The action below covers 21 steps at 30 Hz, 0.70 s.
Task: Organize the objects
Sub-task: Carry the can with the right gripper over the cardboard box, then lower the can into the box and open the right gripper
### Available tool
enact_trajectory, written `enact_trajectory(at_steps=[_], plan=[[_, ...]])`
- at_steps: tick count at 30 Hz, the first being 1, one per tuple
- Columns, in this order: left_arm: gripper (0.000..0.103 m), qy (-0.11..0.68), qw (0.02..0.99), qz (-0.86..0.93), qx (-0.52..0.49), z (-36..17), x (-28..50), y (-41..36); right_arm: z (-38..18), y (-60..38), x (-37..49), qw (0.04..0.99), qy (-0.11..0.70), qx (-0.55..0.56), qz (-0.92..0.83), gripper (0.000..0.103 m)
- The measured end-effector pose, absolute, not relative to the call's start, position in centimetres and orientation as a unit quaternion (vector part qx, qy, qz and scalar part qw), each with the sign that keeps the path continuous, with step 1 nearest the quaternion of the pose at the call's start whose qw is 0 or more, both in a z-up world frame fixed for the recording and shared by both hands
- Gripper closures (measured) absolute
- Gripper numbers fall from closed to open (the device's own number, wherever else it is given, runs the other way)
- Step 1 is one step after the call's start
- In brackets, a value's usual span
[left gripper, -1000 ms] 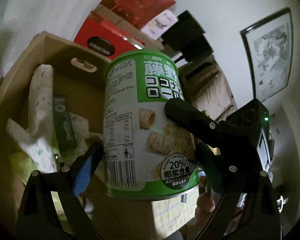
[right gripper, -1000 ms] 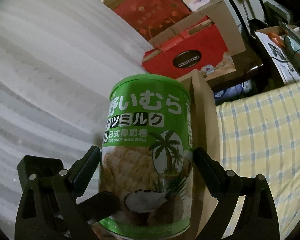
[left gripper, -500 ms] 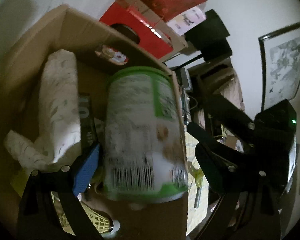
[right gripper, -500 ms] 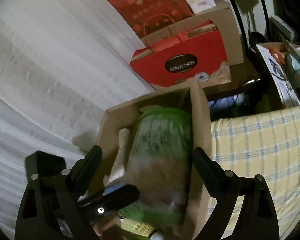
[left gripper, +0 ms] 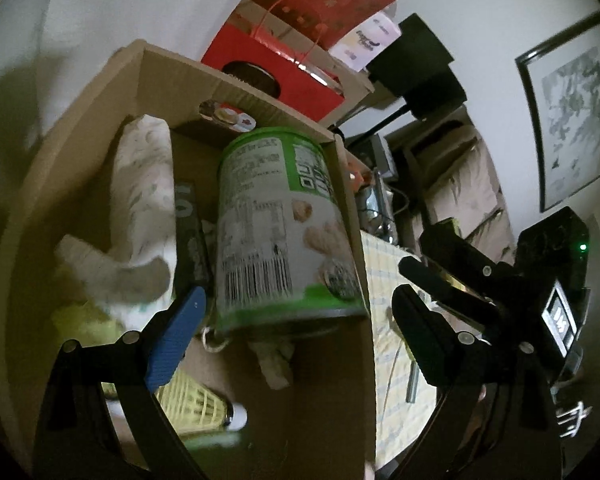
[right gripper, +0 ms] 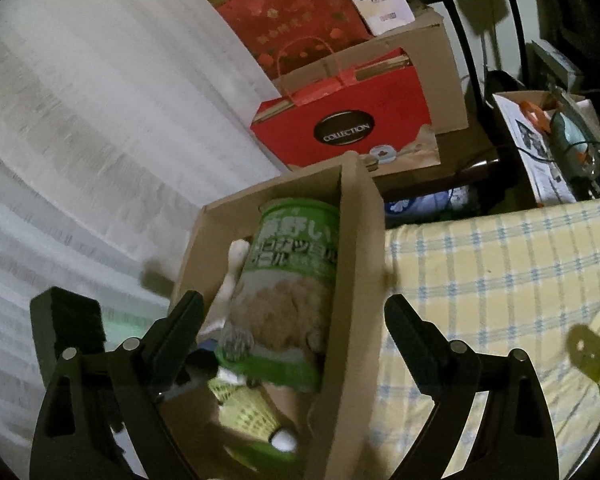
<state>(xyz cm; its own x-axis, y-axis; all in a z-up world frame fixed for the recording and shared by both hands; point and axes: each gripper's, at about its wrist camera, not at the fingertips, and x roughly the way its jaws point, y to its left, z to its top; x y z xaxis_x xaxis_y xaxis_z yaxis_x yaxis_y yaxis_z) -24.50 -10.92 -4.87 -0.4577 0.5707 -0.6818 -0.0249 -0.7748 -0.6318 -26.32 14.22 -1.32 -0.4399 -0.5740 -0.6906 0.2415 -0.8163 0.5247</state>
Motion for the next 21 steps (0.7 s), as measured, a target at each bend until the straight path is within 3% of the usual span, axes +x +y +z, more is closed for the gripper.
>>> enact_trajectory(at_steps=[21], plan=[[0.005, -0.172, 0.159, 0.847, -0.477, -0.2, -16.1, -5.8, -0.2, 19.4, -17.2, 0.202, -0.089, 0.447, -0.867, 0.010]])
